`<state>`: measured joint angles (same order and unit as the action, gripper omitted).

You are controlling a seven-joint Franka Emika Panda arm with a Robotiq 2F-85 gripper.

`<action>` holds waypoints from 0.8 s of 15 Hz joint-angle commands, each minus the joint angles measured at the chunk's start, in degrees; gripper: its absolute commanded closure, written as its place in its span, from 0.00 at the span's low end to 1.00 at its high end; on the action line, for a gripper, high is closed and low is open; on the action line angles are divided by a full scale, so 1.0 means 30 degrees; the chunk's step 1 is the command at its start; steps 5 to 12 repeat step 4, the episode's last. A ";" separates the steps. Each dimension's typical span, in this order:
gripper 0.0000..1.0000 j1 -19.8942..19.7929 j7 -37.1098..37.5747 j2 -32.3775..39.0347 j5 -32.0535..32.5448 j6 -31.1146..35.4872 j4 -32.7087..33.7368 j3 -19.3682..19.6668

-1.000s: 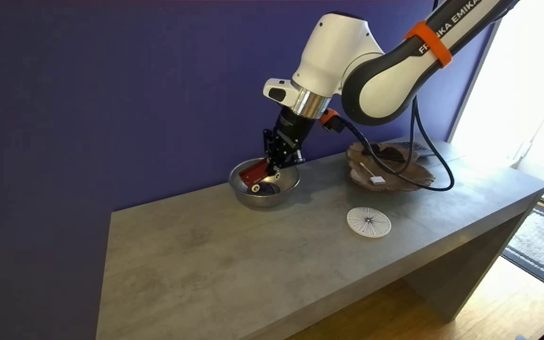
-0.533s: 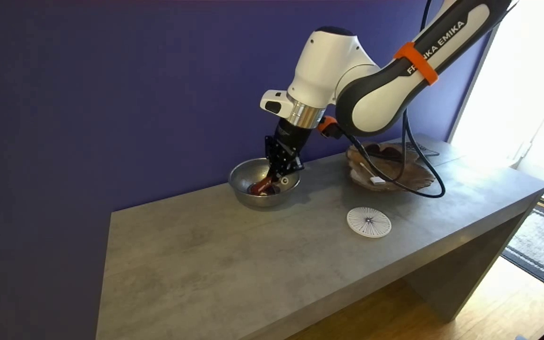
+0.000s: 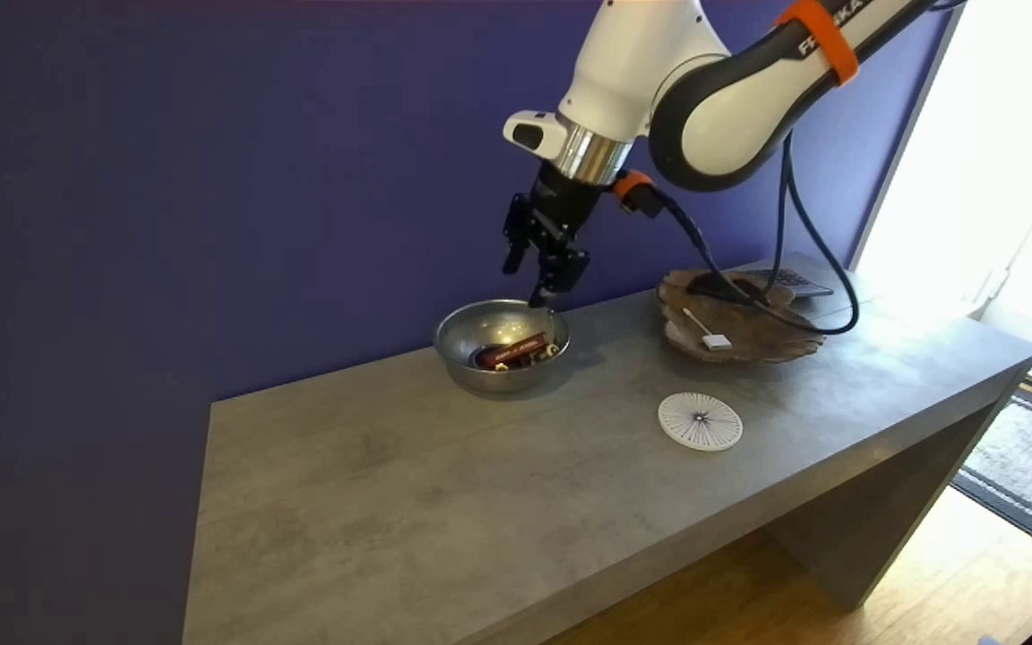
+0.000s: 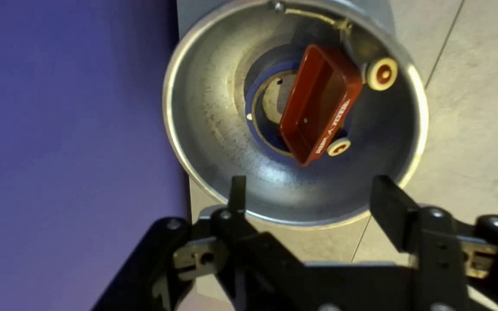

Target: Put the wagon in the silver bowl

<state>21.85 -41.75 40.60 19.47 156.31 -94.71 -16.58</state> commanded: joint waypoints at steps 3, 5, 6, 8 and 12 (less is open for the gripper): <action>0.00 -0.6221 -0.6100 -0.4578 -0.4186 0.0653 -0.6557 -0.5362; 0.00 -0.3843 -0.4165 -0.2942 -0.2961 -0.0428 -0.3753 -0.3165; 0.00 -0.3843 -0.4165 -0.2942 -0.2961 -0.0428 -0.3753 -0.3165; 0.00 -0.3843 -0.4165 -0.2942 -0.2961 -0.0428 -0.3753 -0.3165; 0.00 -0.3843 -0.4165 -0.2942 -0.2961 -0.0428 -0.3753 -0.3165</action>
